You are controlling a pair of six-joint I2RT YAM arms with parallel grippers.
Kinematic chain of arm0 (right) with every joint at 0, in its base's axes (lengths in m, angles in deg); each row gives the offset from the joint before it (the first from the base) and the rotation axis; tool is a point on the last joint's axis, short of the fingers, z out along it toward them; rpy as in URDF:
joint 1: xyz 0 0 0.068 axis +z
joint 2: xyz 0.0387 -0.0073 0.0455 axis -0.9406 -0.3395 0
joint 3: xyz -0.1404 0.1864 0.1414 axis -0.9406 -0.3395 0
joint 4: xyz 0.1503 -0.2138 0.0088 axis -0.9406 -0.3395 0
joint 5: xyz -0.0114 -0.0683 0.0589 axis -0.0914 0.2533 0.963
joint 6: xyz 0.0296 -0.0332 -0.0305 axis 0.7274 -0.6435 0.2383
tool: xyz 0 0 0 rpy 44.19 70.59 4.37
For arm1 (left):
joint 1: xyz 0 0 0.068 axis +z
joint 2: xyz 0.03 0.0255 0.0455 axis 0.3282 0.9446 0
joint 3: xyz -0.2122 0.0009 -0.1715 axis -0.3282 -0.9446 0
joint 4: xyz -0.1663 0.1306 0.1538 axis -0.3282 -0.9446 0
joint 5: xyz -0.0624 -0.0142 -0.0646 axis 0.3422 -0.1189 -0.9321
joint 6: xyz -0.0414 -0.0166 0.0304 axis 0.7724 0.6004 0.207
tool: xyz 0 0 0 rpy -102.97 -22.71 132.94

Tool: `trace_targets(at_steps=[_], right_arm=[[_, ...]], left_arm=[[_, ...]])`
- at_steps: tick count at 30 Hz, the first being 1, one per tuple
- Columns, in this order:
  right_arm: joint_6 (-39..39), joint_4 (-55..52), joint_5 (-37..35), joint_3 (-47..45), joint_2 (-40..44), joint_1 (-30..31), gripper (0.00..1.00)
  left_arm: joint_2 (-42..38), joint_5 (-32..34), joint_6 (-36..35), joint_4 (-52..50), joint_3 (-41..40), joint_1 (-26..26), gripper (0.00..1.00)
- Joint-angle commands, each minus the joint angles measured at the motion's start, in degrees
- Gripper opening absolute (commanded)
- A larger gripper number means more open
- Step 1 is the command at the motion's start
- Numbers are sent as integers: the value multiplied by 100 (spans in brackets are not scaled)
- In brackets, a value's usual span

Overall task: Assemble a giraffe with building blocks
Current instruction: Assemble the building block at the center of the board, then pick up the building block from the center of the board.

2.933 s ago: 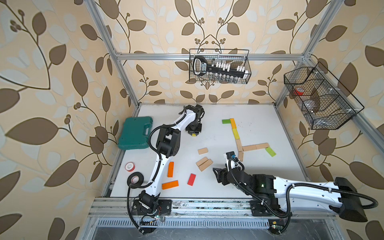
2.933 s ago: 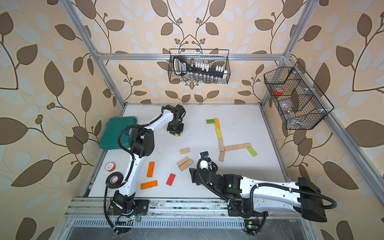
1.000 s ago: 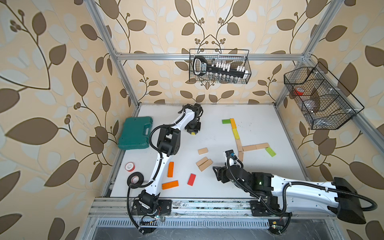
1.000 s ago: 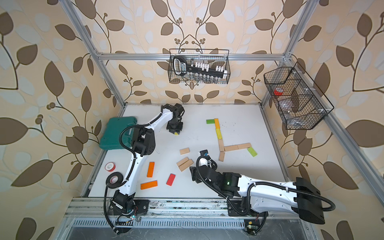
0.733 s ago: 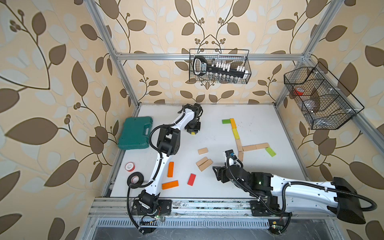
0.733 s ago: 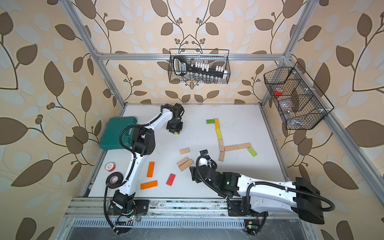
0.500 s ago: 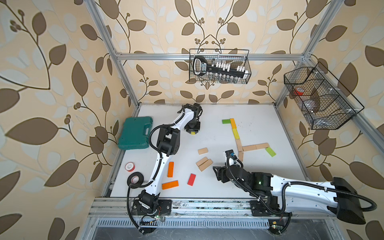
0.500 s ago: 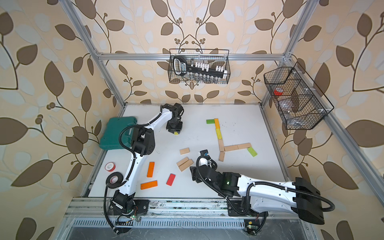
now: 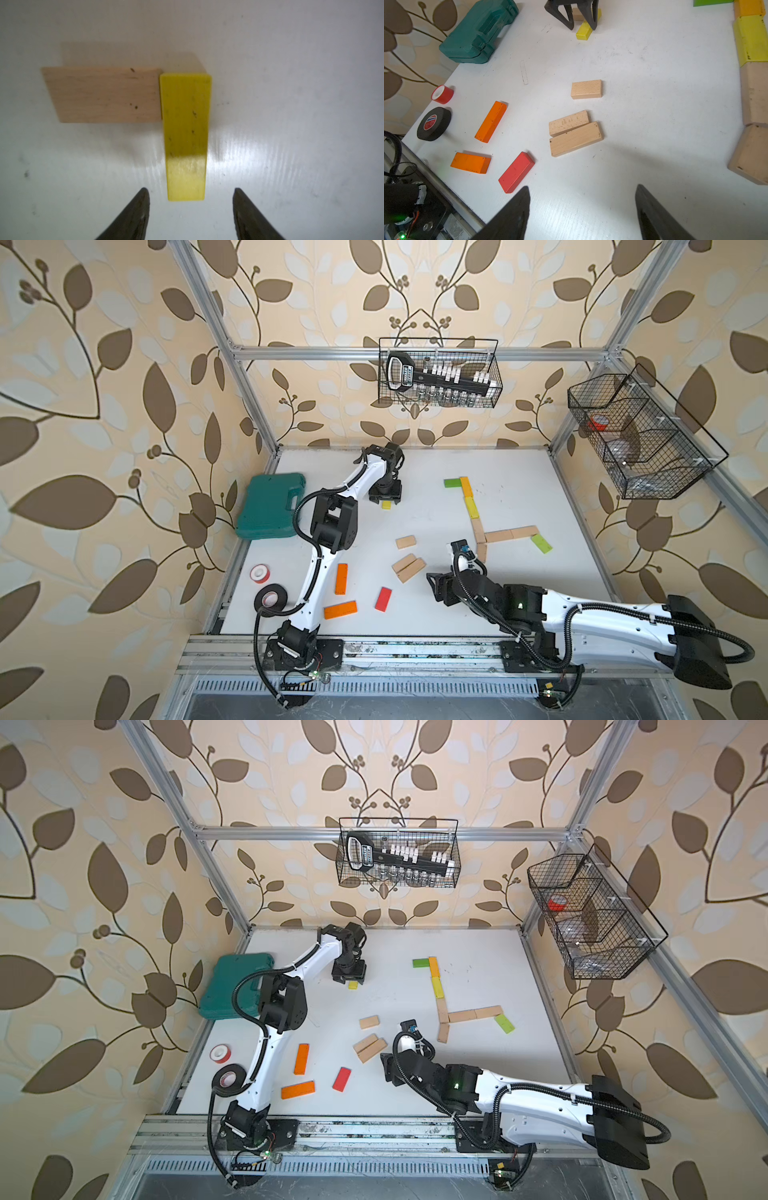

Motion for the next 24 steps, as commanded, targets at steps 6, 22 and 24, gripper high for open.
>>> trace_targets(at_steps=[6,22,24], right_arm=[[-119,-503,-335,309,355,-38,76],[-369,-551,-409,720,20,-39,76],[-325,-475,-307,741,-93,-29,76]], left_arm=[[-2693,36,108,333,-1507,25,69],[-6090,811,877,-234,-5469,16,74],[-6375,868,1030,-373,-5925,22,76]])
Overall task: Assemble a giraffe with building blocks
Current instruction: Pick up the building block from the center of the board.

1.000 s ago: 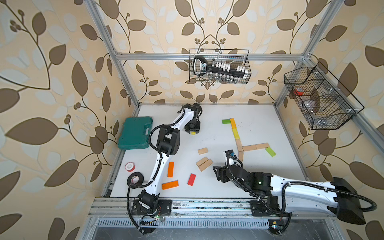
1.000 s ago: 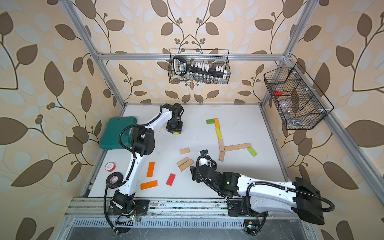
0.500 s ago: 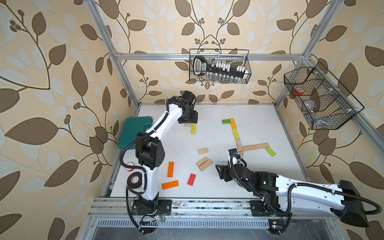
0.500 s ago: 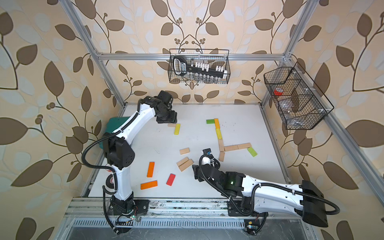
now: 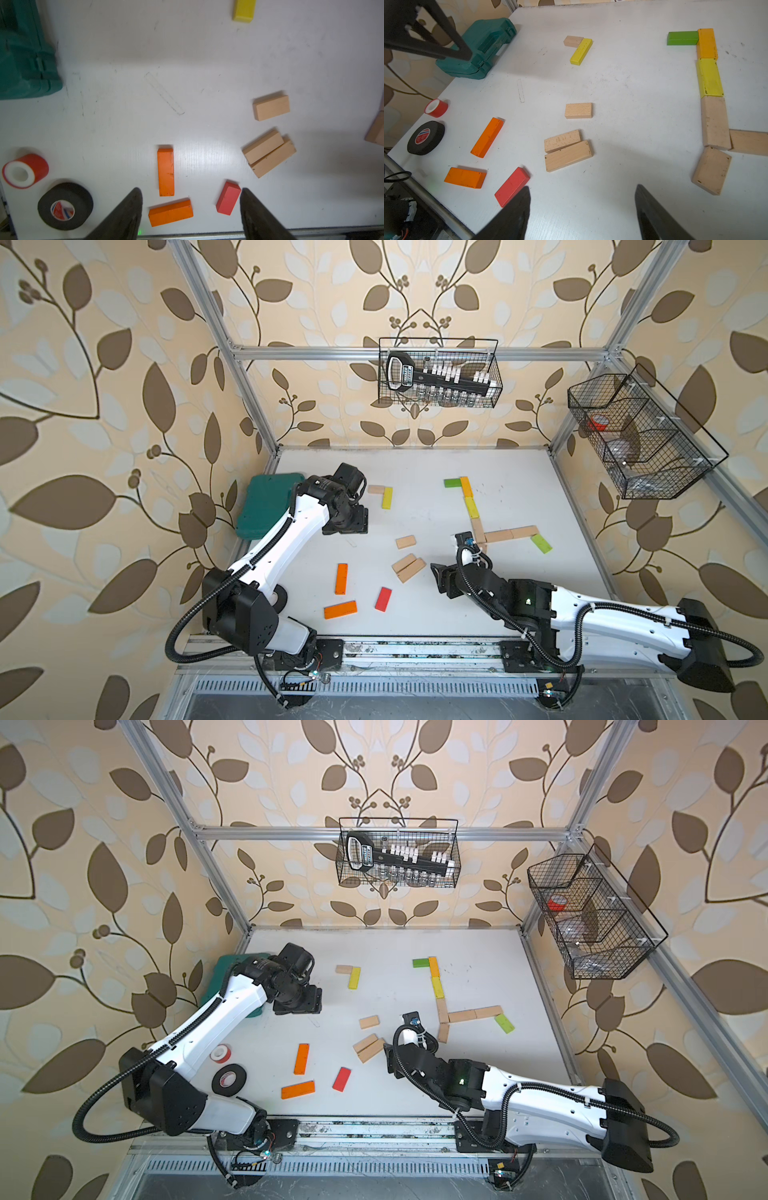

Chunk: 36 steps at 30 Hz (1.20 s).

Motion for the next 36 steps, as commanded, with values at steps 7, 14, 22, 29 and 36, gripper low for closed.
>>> trace_targets(at_steps=[7,14,22,29,36], right_arm=[[160,436,448,129,-545,68,76],[402,462,467,-86,-541,229,76],[587,713,467,-302,-481,313,76],[667,846,475,-258,-722,500,75],[739,850,528,-228,-858,561,75]], left_arm=[[-1029,-438,970,349,-1975,25,80],[-422,-214,1392,695,-2402,33,80],[144,-186,1710,1438,-2854,33,77],[837,-137,1896,2041,-3079,34,72],[806,-200,1859,2151,-3138,33,52]])
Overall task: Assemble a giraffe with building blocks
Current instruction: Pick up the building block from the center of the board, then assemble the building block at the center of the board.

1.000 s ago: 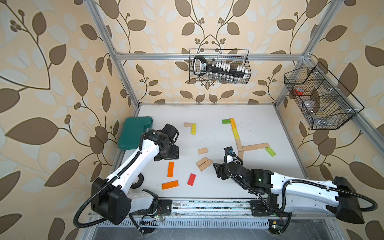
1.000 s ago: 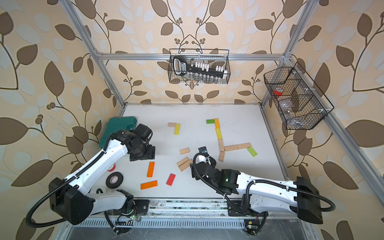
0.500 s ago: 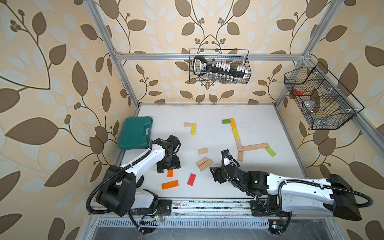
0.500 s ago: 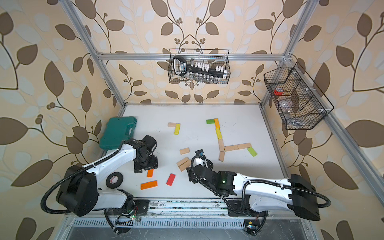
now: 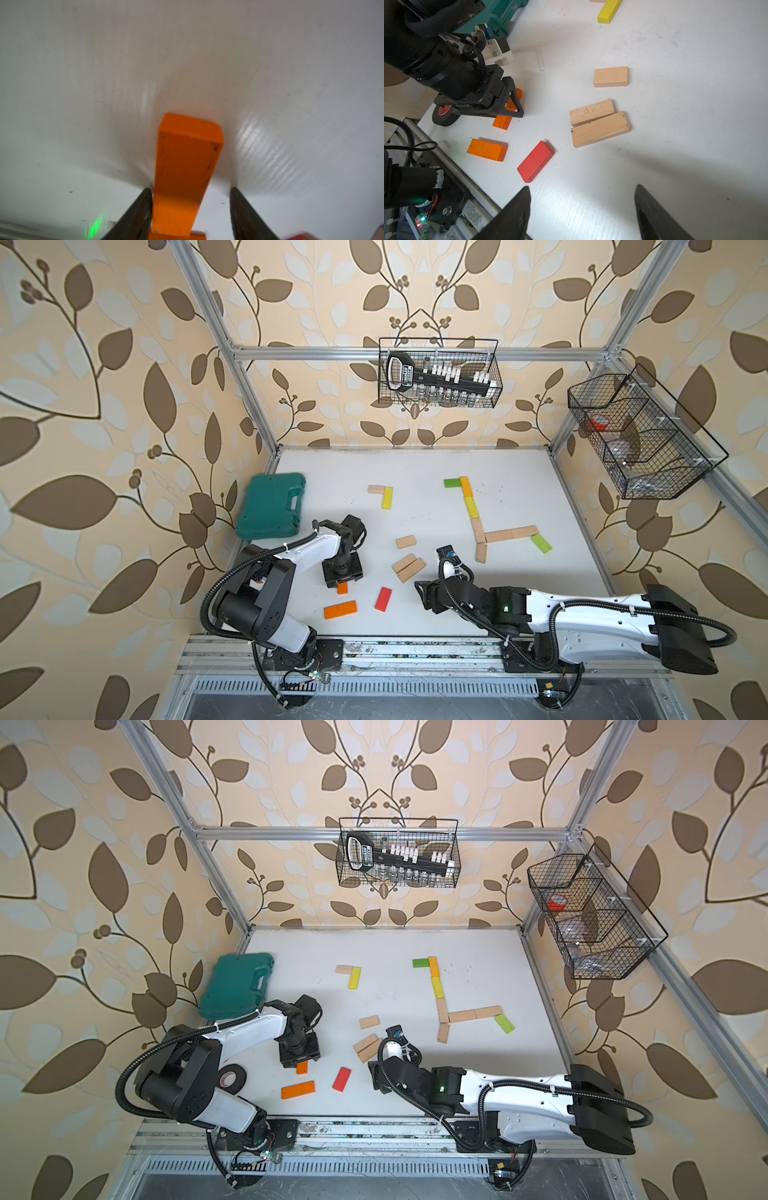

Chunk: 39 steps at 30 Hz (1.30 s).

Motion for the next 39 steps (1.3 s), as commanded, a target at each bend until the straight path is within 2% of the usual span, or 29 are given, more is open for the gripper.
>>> trace_targets(at_steps=[1,6,11,19,25,31,35,39], right_arm=[[90,54,20,4,-50,49,75],[73,47,-28,15,-25,58,75],[80,21,-87,-2,14,89,75],[223,-178,-187,-37,163,121,75],[230,-250,-331,-66,317,125,75],[244,-269,-289,-13,221,137,75],[280,-302,-284,-37,255,152,75],[250,-316,-324,-37,290,154,75]], left_arm=[[74,233,67,155,-212,36,47],[-89,115,-140,289,-94,1,22],[278,-11,-561,-36,869,-59,10],[1900,-237,-1657,-1494,3505,-175,7],[2930,-468,-2203,-2134,4714,-244,6],[3692,-466,-2358,-2300,5375,-333,5],[3889,-397,-2460,-2362,5632,-334,8],[4099,-310,-2481,-2499,5892,-334,22]])
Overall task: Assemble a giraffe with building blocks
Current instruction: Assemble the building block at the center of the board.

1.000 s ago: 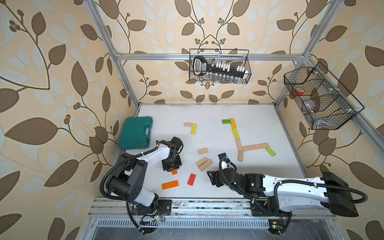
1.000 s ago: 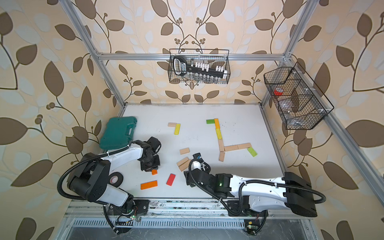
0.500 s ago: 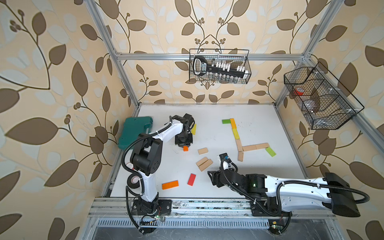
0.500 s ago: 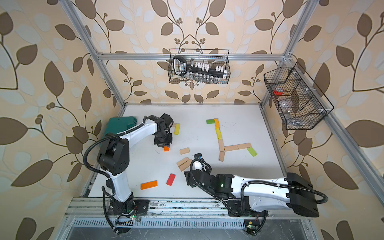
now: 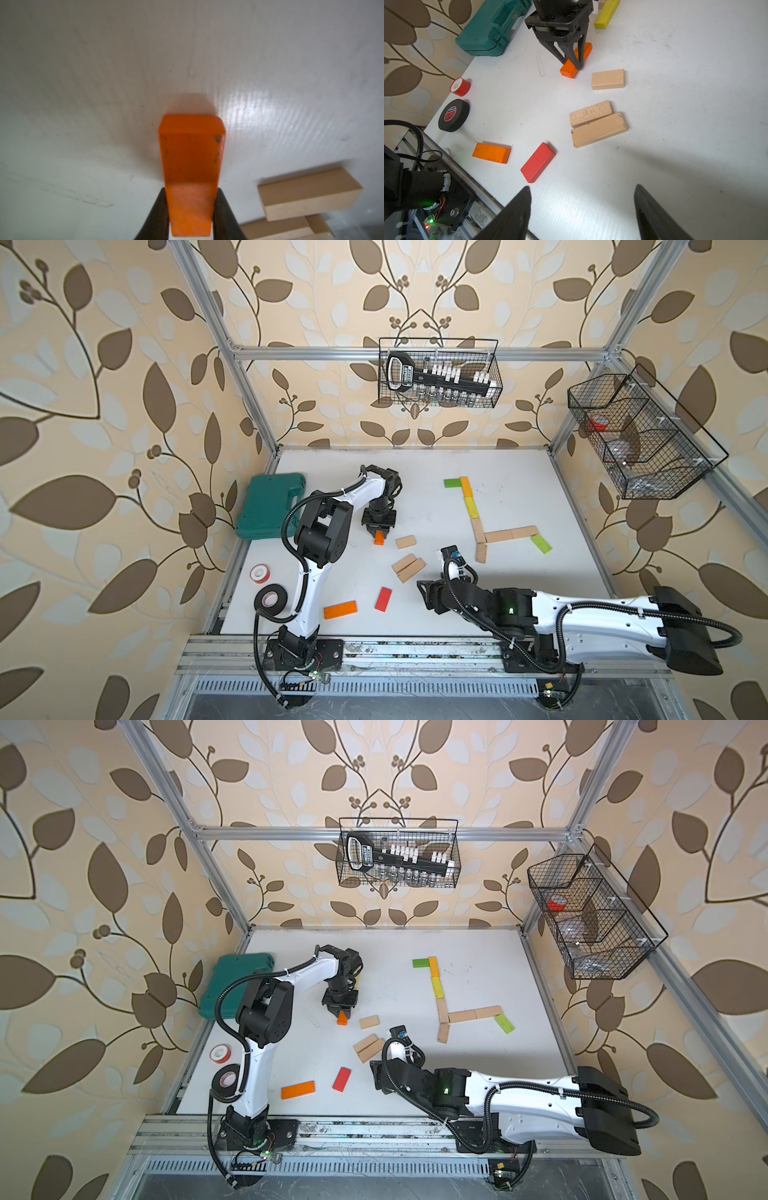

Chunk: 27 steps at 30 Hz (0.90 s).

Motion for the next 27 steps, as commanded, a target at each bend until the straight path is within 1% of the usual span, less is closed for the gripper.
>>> trace_targets(at_steps=[1,2,4,6,7,9,14,20,27], right_arm=[[47,-114,-145,-29,34,54,75],[35,-114,-145,-20,33,54,75],[38,-132,-139,3,17,54,75],[46,-149,-127,23,7,59,75],[47,-158,-127,24,0,61,75],[54,-157,-127,15,-2,57,75],[4,-169,-136,66,-53,56,75],[-4,-210,-131,86,-74,55,75],[-86,-220,-180,86,-90,56,75]], left_arm=[[90,74,-159,-389,322,-23,26],[121,68,-148,-410,372,-23,28],[152,90,-142,-462,459,-23,39],[152,140,-150,-497,525,-23,46],[149,167,-157,-512,550,-23,48],[195,194,-165,-558,622,-23,50],[391,119,-181,-631,791,-23,44],[630,173,-127,-675,915,-23,45],[828,146,-119,-725,1163,-19,29]])
